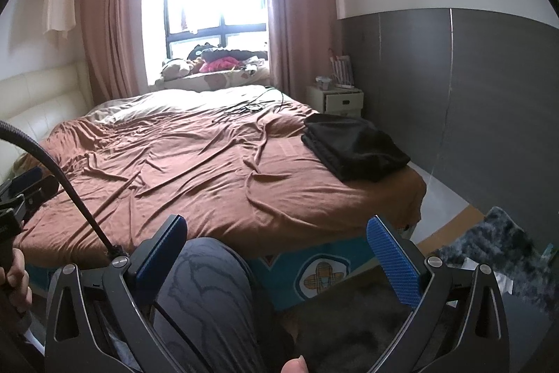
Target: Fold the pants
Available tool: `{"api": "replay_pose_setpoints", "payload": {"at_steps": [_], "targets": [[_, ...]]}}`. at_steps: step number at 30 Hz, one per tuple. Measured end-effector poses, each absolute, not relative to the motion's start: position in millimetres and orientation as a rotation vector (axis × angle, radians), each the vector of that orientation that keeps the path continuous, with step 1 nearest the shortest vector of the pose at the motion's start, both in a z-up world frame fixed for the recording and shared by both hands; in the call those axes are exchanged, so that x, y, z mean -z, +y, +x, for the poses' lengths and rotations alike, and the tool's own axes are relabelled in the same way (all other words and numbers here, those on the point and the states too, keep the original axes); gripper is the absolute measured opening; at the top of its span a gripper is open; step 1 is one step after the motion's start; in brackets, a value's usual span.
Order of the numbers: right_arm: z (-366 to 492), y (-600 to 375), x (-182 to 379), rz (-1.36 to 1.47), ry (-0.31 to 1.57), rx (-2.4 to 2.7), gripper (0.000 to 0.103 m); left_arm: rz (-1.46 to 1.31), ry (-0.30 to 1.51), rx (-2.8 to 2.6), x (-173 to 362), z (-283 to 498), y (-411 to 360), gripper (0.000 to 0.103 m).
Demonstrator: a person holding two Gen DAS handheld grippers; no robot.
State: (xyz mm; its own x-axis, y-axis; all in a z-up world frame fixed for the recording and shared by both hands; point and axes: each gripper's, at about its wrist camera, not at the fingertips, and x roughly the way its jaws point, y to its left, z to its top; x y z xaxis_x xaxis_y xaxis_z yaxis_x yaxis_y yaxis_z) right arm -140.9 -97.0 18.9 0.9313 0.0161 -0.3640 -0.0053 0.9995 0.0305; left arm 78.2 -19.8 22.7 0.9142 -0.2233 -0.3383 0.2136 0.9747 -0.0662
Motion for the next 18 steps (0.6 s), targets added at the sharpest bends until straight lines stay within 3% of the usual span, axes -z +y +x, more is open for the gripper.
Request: {"api": "replay_pose_setpoints", "payload": {"at_steps": [18], "targets": [[-140.4,-96.9,-19.2,0.019,0.374,-0.016,0.103,-0.051,0.359,0.216,-17.0,77.2,-11.2,0.102]]}}
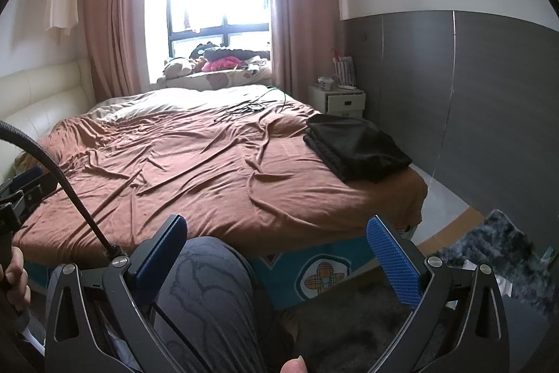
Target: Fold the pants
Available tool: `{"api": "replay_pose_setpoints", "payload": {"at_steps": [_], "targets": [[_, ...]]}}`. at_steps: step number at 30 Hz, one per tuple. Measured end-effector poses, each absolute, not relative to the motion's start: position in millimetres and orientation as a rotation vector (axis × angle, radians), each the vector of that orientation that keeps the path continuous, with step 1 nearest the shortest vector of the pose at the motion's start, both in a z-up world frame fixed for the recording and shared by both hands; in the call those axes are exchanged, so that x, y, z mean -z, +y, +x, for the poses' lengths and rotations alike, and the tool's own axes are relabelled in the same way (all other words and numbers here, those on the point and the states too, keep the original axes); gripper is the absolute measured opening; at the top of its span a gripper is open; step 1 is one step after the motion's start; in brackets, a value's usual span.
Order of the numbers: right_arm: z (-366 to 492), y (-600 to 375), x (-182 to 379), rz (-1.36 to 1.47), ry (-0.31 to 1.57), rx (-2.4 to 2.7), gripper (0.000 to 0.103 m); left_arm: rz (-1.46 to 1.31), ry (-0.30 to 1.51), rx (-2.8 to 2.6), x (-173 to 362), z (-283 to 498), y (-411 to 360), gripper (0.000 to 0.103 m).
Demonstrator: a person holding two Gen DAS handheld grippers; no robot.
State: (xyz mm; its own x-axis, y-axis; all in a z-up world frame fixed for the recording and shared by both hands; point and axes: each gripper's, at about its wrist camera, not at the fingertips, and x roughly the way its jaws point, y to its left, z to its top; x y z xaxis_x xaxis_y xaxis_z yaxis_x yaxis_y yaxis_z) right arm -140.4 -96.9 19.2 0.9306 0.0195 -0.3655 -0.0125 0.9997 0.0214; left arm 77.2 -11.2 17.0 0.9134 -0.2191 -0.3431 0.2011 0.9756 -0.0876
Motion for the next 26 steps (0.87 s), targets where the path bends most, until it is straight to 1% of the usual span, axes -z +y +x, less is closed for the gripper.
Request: {"api": "replay_pose_setpoints", "payload": {"at_steps": [26], "targets": [[-139,-96,-20,0.013,0.374,-0.017,0.103,-0.069,0.348,0.180,-18,64,1,0.102]]}}
